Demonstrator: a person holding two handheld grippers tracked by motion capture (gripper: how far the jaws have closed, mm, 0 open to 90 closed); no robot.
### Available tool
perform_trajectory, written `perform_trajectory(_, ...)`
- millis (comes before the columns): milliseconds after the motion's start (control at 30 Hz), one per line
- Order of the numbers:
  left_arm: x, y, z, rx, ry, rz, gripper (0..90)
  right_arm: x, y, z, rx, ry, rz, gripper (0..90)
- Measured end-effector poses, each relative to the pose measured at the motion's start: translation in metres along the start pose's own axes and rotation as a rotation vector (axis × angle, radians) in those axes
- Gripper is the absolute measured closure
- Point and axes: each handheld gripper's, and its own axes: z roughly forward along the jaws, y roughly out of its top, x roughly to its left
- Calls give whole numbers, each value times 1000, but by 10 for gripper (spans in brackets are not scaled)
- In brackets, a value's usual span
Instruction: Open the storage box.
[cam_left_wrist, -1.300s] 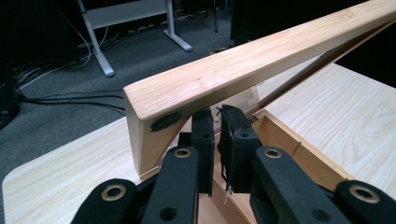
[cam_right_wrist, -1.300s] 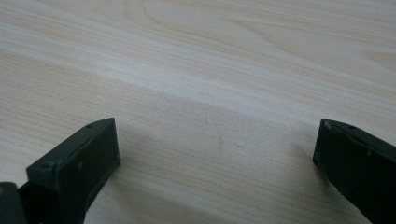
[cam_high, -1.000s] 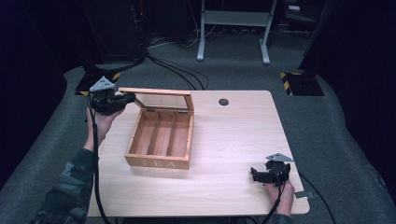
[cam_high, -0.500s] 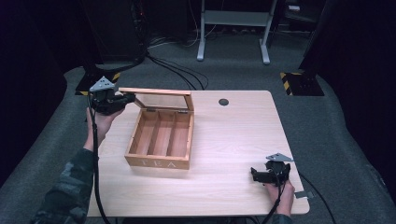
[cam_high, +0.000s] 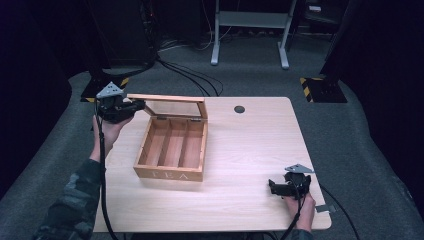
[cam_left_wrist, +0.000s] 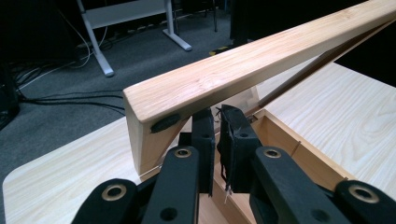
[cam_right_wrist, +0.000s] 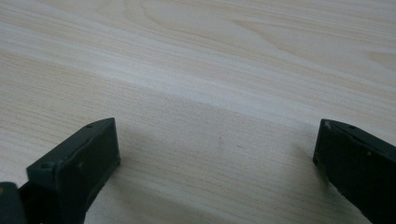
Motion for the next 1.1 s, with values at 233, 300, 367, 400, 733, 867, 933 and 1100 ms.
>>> perform_trajectory(233,-1,-1,0,0,-2,-2,838,0,0,0,0,1,-1,0)
perform_trajectory(300,0,-1,0,-1,-3,-5,838,0,0,0,0,1,-1,0)
perform_trajectory(367,0,-2,0,-2,-2,-8,838,0,0,0,0,1,-1,0)
perform_trajectory(400,0,-2,1,-1,-2,-8,838,0,0,0,0,1,-1,0)
perform_trajectory(733,0,-2,0,-3,-4,-9,853,0,0,0,1,3,-1,0)
perform_trajectory(867,0,-1,0,-4,-4,-6,853,0,0,0,1,3,-1,0)
perform_trajectory(933,0,-1,0,-4,-4,-6,853,0,0,0,1,3,-1,0)
perform_trajectory(1100,0,-1,0,-5,-5,-5,857,0,0,0,1,3,-1,0)
